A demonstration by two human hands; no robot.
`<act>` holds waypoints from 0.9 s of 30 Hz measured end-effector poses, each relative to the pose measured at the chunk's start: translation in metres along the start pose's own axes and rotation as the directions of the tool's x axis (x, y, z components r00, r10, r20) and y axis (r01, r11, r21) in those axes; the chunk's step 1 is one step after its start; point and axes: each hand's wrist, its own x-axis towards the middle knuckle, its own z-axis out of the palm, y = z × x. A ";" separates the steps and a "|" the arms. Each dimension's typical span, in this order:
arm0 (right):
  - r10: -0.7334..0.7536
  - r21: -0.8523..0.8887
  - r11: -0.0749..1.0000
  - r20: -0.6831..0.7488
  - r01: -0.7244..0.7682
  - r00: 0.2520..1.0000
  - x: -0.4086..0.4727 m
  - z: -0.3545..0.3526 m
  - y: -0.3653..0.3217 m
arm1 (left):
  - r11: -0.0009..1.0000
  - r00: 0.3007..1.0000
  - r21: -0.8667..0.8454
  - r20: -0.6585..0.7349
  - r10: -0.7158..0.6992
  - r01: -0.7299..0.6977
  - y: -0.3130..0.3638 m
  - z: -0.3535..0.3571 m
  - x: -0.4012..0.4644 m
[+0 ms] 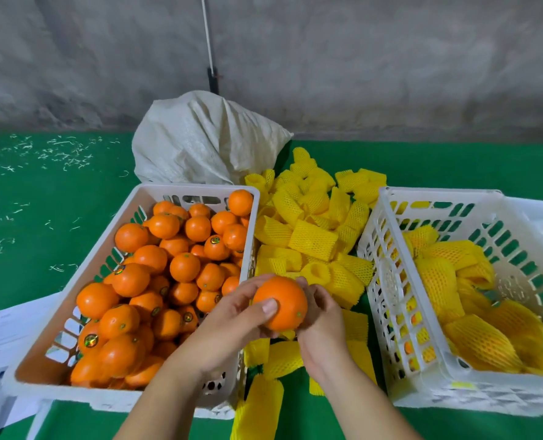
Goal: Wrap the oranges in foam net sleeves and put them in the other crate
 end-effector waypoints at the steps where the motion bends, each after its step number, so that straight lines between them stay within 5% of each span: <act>1: -0.016 -0.033 0.999 0.017 0.017 1.000 -0.004 -0.002 -0.001 | 0.998 0.996 -0.029 0.065 -0.056 0.058 -0.001 0.004 -0.003; 4: -0.039 -0.143 0.988 0.126 0.057 0.991 -0.018 -0.014 0.004 | 0.988 0.982 -0.056 0.130 -0.136 0.145 -0.010 0.010 -0.014; 9: -0.116 -0.485 0.858 0.141 0.170 0.983 -0.033 -0.037 0.021 | 0.983 0.992 -0.137 0.022 -0.121 0.123 -0.022 0.010 -0.016; 22: -0.352 -0.370 0.867 0.021 0.334 0.936 -0.035 -0.036 0.011 | 0.989 0.994 0.129 -0.075 0.084 -0.074 -0.031 0.021 -0.025; 27: -0.414 -0.343 0.838 0.107 0.424 0.904 -0.047 -0.041 -0.004 | 0.974 0.978 0.198 -0.157 0.140 -0.108 -0.035 0.024 -0.026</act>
